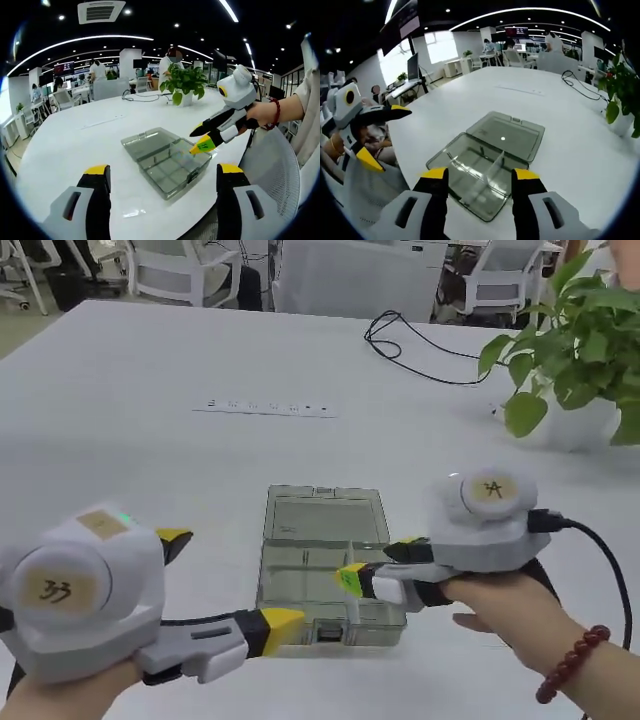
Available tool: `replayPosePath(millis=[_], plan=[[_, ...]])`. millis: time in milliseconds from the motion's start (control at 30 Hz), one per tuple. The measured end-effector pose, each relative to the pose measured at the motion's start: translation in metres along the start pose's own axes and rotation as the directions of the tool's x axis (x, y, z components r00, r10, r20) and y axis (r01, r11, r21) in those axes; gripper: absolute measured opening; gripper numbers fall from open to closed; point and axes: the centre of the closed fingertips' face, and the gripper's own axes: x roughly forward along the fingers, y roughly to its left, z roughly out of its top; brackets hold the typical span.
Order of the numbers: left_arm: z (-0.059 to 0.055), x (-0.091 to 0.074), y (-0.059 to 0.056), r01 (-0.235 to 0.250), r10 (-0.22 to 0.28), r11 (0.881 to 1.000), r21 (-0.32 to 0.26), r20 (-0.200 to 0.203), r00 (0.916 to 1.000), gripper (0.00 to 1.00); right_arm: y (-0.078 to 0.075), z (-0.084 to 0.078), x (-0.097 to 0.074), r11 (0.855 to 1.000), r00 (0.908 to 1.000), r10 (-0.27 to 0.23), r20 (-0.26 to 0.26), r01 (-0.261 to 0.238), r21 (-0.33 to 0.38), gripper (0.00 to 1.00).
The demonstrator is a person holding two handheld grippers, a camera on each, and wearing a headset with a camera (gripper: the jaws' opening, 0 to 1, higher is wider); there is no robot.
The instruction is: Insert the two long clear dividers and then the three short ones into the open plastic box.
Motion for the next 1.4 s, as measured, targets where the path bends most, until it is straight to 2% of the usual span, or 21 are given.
replayPosePath(millis=[167, 300, 400, 533, 633, 833, 967, 1100, 1133, 1167, 1200, 1267, 1400], plan=[[-0.001, -0.003, 0.003, -0.009, 0.009, 1.0, -0.011, -0.003, 1.0, 0.89, -0.003, -0.004, -0.008, 1.0, 0.9995, 0.02, 0.024, -0.02, -0.016, 0.62], [-0.001, -0.004, 0.004, -0.013, 0.013, 1.0, -0.019, -0.007, 0.9999, 0.89, -0.004, -0.006, -0.013, 0.999, 0.9978, 0.043, 0.051, -0.043, 0.0, 0.67], [-0.002, -0.005, 0.005, -0.021, 0.02, 1.0, -0.017, -0.017, 0.9997, 0.89, -0.004, -0.011, -0.016, 0.998, 0.9973, 0.056, 0.047, -0.054, -0.038, 0.7], [-0.005, -0.006, 0.006, -0.026, 0.026, 0.999, -0.026, -0.031, 0.9992, 0.87, -0.004, -0.017, -0.02, 0.996, 0.996, 0.075, 0.049, -0.073, -0.046, 0.73], [-0.01, -0.007, 0.009, -0.039, 0.038, 0.999, -0.02, -0.064, 0.9973, 0.86, -0.003, -0.02, -0.023, 0.995, 0.9942, 0.09, 0.059, -0.087, -0.055, 0.74], [-0.015, -0.007, 0.016, -0.061, 0.058, 0.998, -0.033, -0.098, 0.9935, 0.81, -0.004, -0.019, -0.028, 0.994, 0.9938, 0.087, 0.069, -0.083, -0.064, 0.74], [-0.023, -0.005, 0.027, -0.094, 0.089, 0.995, -0.022, -0.157, 0.9835, 0.75, -0.005, -0.017, -0.031, 0.995, 0.993, 0.083, 0.084, -0.079, -0.056, 0.74], [-0.031, 0.0, 0.035, -0.112, 0.098, 0.992, -0.057, -0.196, 0.9757, 0.71, -0.002, -0.012, -0.035, 0.995, 0.9896, 0.096, 0.108, -0.093, -0.031, 0.74], [-0.037, 0.0, 0.037, -0.124, 0.108, 0.991, -0.059, -0.224, 0.9687, 0.69, -0.001, -0.011, -0.036, 0.995, 0.9894, 0.095, 0.11, -0.091, -0.038, 0.74], [-0.045, 0.0, 0.041, -0.133, 0.117, 0.99, -0.039, -0.271, 0.9555, 0.68, 0.0, -0.01, -0.037, 0.995, 0.9894, 0.094, 0.111, -0.09, -0.048, 0.74], [-0.051, 0.001, 0.044, -0.145, 0.13, 0.989, -0.028, -0.301, 0.9447, 0.67, 0.0, -0.01, -0.037, 0.995, 0.9893, 0.095, 0.111, -0.09, -0.05, 0.74], [-0.057, 0.005, 0.047, -0.148, 0.13, 0.988, -0.033, -0.324, 0.9369, 0.65, 0.002, -0.008, -0.039, 0.994, 0.9882, 0.097, 0.119, -0.091, -0.053, 0.74], [-0.067, 0.012, 0.055, -0.153, 0.128, 0.987, -0.044, -0.351, 0.9274, 0.6, 0.003, -0.007, -0.041, 0.995, 0.9873, 0.096, 0.127, -0.09, -0.052, 0.74]])
